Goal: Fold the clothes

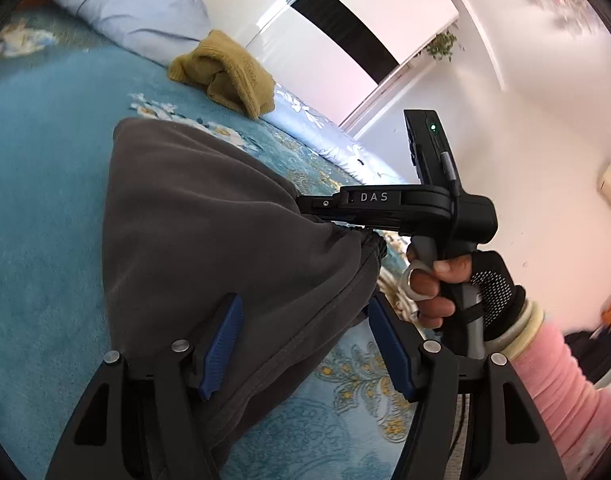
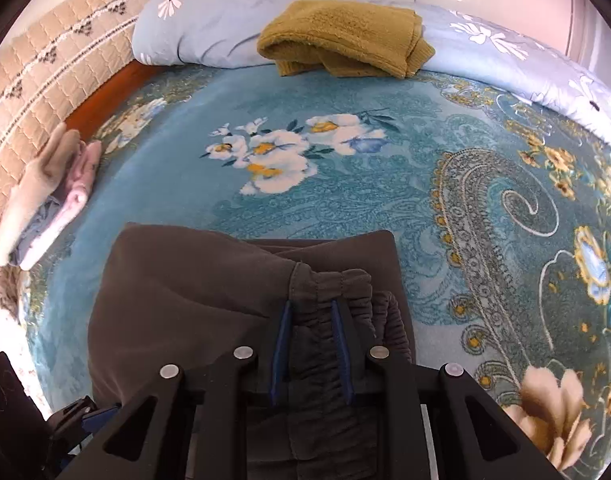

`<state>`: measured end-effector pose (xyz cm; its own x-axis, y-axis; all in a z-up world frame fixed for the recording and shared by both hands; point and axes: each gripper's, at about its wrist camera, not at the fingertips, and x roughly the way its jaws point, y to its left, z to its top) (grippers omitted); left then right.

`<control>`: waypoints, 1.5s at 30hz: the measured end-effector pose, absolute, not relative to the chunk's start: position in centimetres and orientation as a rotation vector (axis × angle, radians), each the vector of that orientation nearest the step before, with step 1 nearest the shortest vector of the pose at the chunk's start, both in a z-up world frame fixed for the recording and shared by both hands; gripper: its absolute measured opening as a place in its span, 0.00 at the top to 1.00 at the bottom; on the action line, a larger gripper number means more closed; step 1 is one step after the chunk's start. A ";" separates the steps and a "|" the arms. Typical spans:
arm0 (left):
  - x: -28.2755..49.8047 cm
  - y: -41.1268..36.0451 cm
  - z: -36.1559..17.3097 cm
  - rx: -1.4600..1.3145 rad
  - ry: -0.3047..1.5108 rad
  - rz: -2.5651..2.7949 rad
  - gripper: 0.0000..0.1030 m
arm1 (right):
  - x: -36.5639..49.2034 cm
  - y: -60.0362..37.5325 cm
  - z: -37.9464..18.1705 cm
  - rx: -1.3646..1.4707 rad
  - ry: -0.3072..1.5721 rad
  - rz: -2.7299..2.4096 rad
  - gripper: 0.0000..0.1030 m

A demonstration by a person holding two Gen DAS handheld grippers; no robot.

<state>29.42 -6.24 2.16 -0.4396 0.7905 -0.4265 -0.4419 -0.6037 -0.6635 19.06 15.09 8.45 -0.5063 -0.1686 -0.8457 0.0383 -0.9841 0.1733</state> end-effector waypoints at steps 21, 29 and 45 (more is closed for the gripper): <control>30.7 -6.3 2.0 -0.944 -0.616 2.081 0.36 | 24.7 15.5 7.1 1.448 -0.299 -2.620 0.74; 31.5 -6.8 2.8 -0.911 -0.599 2.111 0.36 | 25.1 17.0 7.1 1.325 -0.404 -2.667 0.74; 29.9 -11.1 1.6 -1.055 -0.677 2.371 0.35 | 25.2 20.0 6.2 1.276 -0.500 -2.766 0.34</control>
